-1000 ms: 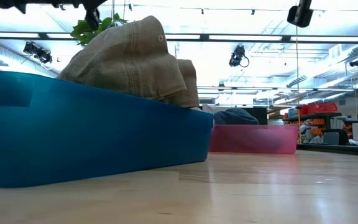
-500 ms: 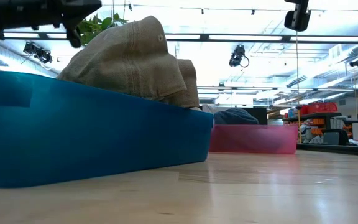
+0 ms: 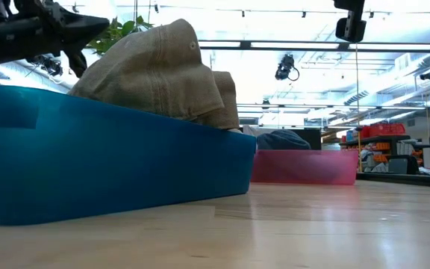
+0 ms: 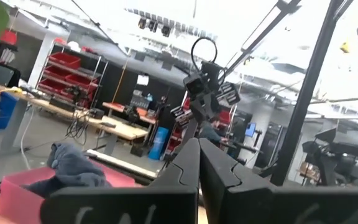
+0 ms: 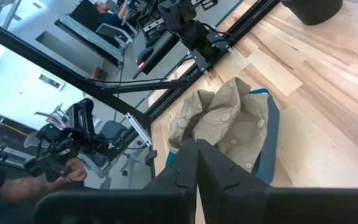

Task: Pick & Place hat
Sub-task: Return to home position

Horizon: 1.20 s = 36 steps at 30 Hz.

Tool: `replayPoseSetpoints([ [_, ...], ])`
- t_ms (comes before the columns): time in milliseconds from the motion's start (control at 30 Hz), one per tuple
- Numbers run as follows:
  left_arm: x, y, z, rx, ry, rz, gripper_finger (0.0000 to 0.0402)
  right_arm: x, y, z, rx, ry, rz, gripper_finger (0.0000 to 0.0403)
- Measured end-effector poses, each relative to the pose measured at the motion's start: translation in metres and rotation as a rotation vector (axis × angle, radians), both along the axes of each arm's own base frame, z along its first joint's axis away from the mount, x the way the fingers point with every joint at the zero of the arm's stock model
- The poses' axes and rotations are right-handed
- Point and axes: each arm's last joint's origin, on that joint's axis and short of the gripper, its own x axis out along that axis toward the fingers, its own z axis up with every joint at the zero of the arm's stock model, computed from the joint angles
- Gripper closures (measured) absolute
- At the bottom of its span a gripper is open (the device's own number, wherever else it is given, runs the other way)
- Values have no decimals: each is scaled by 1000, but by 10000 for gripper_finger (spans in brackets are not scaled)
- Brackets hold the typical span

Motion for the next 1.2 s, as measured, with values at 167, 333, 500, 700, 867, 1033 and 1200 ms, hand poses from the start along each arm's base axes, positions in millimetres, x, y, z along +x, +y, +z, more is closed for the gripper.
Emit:
replayPoseSetpoints([
  [167, -7, -2, 4, 27, -64, -22, 399, 0, 0, 0, 0, 0, 0, 392],
  [333, -16, -3, 8, 76, -127, -21, 399, 0, 0, 0, 0, 0, 0, 392],
  [500, -19, -2, 5, 56, -103, 11, 400, 0, 0, 0, 0, 1, 0, 392],
  [700, -16, -3, 0, 21, -48, 66, 400, 0, 0, 0, 9, 2, -3, 392],
  [867, -13, -8, -6, 39, 24, 31, 401, 0, 0, -1, -13, 6, 4, 392],
  [1033, -11, -8, -14, 64, 121, 80, 401, -1, 0, -1, -75, -4, 26, 392],
  [1200, -9, -8, -22, 98, 208, 88, 399, -7, 1, 1, -90, -8, 32, 392],
])
